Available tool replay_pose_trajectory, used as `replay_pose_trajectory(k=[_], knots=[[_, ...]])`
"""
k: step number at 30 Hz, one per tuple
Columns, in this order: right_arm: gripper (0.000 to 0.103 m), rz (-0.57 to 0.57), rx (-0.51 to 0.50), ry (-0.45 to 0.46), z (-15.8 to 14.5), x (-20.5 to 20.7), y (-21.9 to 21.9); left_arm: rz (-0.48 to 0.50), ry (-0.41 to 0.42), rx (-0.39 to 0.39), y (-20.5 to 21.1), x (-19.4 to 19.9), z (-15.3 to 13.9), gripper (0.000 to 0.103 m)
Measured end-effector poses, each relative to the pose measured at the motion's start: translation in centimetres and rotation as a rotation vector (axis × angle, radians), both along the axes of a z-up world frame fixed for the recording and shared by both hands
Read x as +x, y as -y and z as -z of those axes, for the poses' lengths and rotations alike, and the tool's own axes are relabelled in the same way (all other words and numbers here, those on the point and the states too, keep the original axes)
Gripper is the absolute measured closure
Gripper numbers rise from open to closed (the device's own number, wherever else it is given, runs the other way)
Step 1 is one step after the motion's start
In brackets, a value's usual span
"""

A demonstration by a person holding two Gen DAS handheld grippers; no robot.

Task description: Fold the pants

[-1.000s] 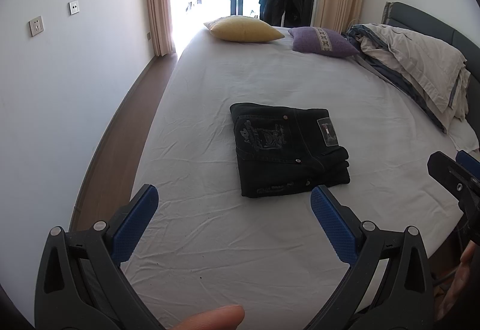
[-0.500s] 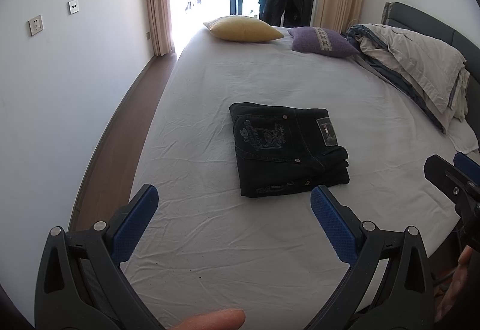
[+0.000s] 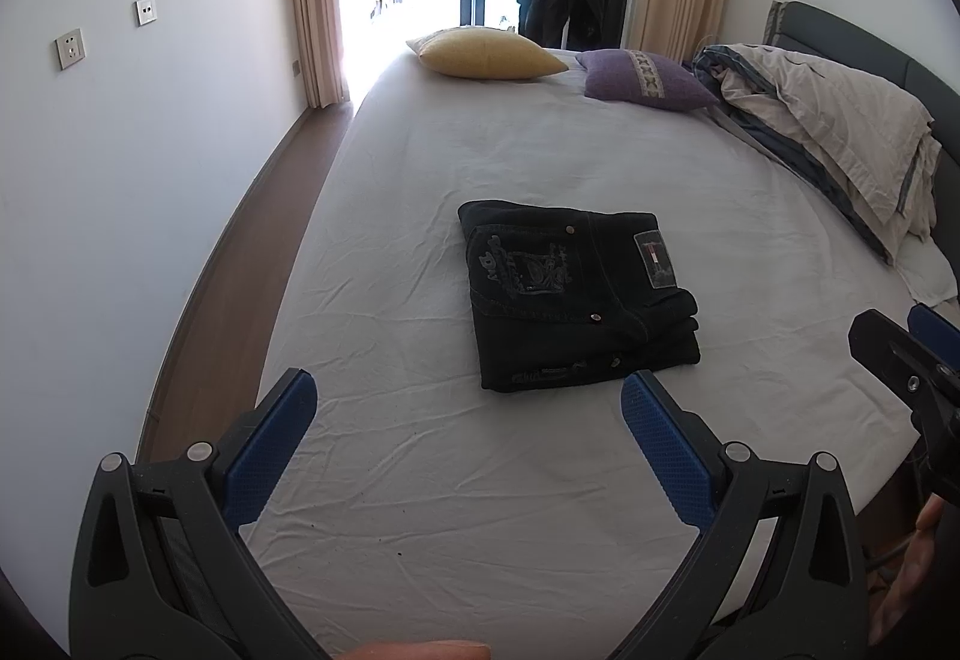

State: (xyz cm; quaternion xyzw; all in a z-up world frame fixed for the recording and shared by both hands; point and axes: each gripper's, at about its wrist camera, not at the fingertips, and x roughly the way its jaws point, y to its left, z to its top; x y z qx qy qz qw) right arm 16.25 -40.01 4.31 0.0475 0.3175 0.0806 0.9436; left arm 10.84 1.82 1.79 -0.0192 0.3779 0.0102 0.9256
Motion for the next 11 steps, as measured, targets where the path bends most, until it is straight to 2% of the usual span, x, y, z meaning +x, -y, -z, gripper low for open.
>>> replay_pose_trajectory(k=[11], knots=[[0.0,0.001,0.001,-0.004,0.1,-0.04,0.12,-0.006,-0.006,0.004,0.3,-0.27,0.67,0.0]])
